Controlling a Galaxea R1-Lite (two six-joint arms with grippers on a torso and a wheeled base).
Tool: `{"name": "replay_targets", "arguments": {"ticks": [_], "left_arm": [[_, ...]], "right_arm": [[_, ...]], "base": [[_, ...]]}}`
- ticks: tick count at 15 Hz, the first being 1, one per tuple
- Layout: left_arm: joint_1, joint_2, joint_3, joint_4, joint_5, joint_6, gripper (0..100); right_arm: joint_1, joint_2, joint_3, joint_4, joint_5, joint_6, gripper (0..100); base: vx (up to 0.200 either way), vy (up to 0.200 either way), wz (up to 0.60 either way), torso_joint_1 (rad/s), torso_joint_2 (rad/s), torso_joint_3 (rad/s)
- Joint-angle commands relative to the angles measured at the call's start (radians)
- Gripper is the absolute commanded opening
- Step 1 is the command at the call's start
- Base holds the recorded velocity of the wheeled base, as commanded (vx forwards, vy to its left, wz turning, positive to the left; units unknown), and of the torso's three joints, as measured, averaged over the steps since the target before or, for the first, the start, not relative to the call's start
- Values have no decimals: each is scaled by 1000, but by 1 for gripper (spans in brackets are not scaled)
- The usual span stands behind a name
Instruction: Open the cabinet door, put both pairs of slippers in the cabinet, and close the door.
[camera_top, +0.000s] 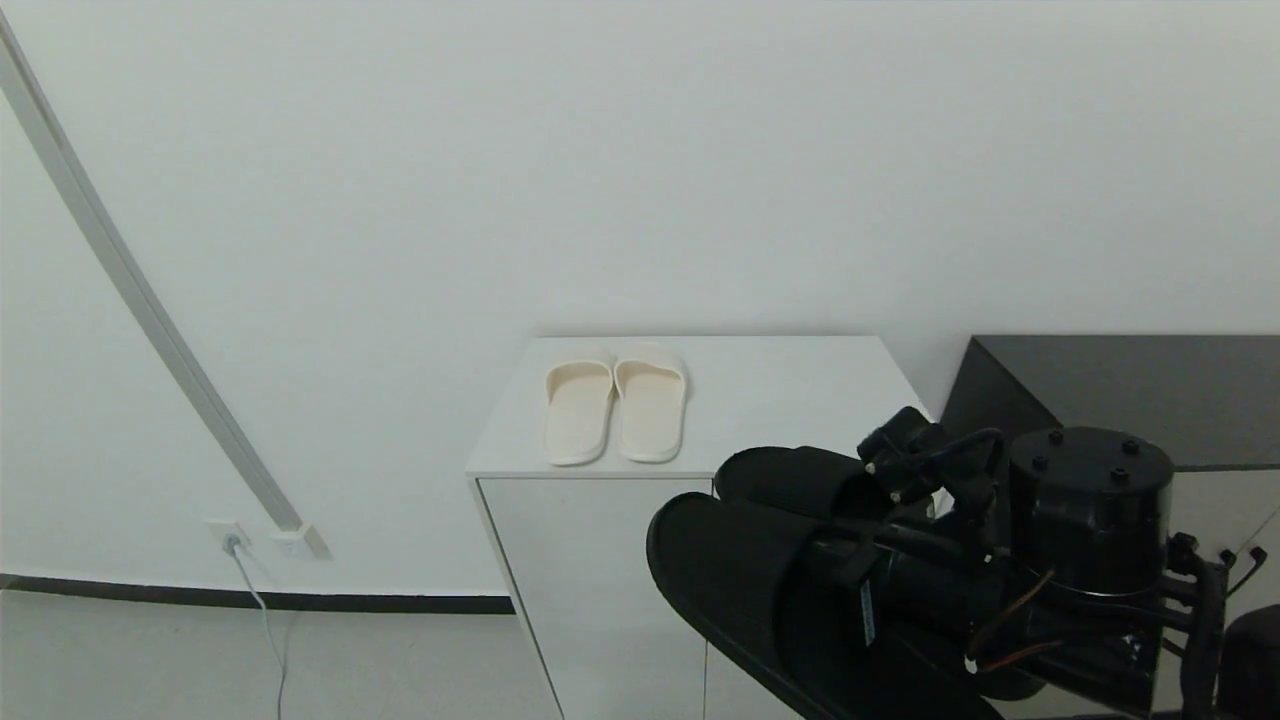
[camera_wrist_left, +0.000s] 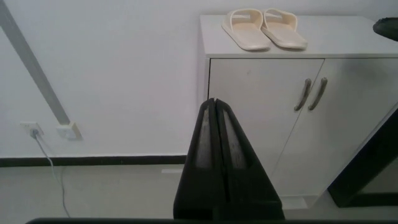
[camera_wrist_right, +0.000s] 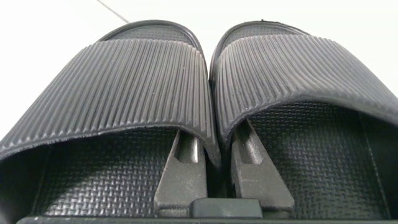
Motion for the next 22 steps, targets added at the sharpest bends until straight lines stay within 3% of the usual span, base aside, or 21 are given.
{"name": "replay_targets", "arguments": {"ticks": [1, 11, 18, 19, 22], "left_arm": [[0, 0, 0, 0, 1, 0, 0], [0, 0, 0, 0, 1, 4, 0], [0, 0, 0, 0, 0, 7, 0], [0, 0, 0, 0, 0, 6, 100], [0, 0, 0, 0, 0, 4, 100]], "right_arm": [[3, 0, 12, -14, 5, -1, 0], [7, -1, 31, -34, 6, -20, 0], [9, -1, 42, -61, 5, -21, 0], [9, -1, 42, -61, 5, -21, 0], [15, -1, 45, -63, 5, -21, 0]], "base": [[0, 0, 0, 0, 0, 0], [0, 0, 0, 0, 0, 0], [0, 0, 0, -147, 340, 184], [0, 0, 0, -163, 364, 212], [0, 0, 0, -167, 388, 217]]}}
